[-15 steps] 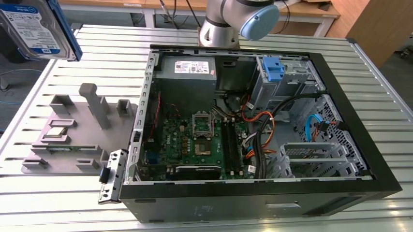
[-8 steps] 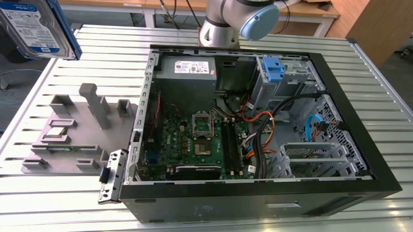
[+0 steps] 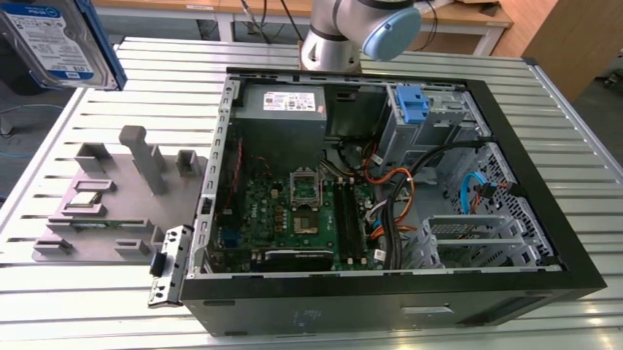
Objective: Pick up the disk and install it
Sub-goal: 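Pick up the disk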
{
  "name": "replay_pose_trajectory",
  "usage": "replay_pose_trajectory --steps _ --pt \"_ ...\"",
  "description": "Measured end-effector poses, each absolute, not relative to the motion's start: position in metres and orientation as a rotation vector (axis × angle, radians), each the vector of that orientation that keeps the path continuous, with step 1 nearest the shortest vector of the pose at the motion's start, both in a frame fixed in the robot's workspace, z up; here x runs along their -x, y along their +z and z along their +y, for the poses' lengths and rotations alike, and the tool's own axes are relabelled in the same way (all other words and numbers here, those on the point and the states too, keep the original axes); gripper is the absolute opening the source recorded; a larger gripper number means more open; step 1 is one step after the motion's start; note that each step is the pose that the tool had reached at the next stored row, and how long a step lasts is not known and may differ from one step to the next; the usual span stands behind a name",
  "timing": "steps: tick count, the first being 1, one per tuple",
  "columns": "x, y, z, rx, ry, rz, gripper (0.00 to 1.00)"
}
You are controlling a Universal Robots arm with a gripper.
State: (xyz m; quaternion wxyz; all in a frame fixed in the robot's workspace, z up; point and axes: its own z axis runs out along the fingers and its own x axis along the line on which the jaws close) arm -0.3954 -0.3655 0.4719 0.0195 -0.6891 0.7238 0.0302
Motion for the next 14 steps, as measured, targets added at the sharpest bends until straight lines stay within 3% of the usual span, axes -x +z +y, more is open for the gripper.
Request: replay_pose_trajectory --steps 14 --pt "0.383 0.472 -0.365 2.138 0.094 2.246 0.35"
